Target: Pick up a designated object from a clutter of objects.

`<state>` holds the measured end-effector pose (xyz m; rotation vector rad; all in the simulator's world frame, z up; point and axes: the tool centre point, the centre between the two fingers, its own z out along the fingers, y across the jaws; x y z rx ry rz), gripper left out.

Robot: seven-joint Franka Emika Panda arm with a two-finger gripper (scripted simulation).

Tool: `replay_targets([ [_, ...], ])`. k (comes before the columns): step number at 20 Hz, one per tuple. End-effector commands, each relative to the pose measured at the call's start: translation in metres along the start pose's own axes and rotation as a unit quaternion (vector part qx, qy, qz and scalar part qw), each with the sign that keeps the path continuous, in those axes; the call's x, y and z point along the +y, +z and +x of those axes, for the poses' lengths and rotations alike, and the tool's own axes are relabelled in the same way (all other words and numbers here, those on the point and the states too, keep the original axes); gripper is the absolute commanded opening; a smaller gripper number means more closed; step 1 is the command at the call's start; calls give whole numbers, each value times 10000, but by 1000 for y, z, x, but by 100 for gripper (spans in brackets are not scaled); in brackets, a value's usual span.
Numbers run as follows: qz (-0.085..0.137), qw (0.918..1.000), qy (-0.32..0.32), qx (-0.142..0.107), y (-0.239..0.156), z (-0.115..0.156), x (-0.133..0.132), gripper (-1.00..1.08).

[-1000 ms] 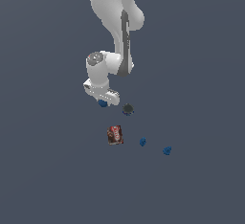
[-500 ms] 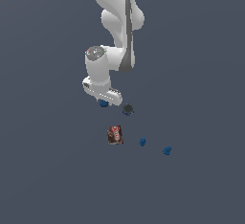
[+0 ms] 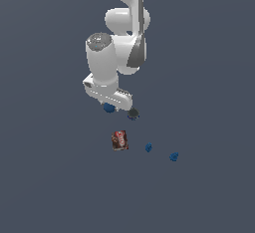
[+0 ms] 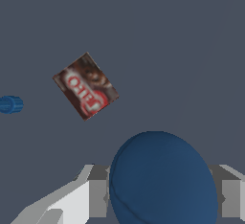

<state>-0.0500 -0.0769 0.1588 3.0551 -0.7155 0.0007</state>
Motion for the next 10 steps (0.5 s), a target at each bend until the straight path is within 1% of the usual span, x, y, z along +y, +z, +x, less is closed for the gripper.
replay_targets([
  [1,-2,10000,2,1,-20,12,-12,-100],
  [10,4,10000,0,-2,-85,51,-52,-100],
])
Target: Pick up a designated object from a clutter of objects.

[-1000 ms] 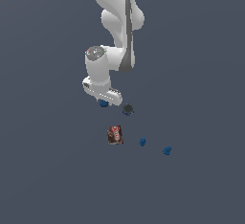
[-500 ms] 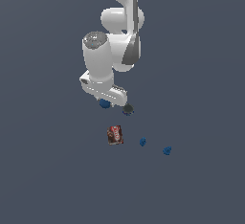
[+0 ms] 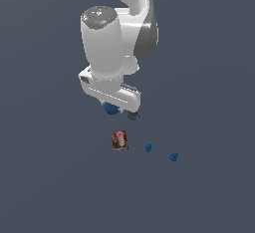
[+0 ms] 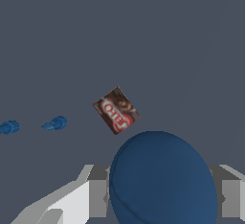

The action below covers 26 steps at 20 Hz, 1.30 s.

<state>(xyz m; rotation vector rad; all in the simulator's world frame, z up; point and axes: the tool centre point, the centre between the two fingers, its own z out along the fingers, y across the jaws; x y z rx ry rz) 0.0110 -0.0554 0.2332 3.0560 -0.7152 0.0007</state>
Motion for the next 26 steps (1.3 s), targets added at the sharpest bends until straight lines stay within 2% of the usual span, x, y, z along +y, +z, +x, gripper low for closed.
replay_targets([
  [1,0,10000,1,-1,-17,10,-10,-100],
  [16,11,10000,-4,-5,-96,63,-61,-100],
  [26,15,10000,-5,-6,-124,83,-79,-100],
])
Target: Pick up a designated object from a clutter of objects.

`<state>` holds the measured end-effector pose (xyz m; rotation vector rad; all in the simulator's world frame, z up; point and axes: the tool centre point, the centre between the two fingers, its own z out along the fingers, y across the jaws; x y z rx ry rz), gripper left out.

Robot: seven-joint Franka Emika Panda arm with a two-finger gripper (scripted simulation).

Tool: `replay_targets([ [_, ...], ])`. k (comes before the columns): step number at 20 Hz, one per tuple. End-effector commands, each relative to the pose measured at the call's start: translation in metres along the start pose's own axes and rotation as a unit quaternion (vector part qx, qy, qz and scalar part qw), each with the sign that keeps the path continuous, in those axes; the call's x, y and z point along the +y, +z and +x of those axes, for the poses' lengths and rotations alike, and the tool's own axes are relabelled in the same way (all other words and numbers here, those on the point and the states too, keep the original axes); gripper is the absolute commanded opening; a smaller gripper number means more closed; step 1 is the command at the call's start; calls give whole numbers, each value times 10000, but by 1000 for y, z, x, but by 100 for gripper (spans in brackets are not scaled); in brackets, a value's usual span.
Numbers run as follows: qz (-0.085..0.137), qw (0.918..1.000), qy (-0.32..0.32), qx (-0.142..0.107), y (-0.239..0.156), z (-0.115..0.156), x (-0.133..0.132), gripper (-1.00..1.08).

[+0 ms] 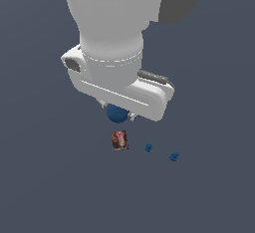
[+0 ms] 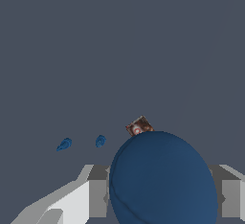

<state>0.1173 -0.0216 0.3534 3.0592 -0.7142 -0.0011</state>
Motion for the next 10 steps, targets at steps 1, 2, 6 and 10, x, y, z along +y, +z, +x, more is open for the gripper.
replay_targets([
  [1,2,10000,1,3,-5,4,-3,-100],
  [2,2,10000,1,3,-7,5,-4,-100],
  [6,2,10000,1,3,-10,7,-6,-100],
  [10,2,10000,1,3,-11,8,-7,-100],
])
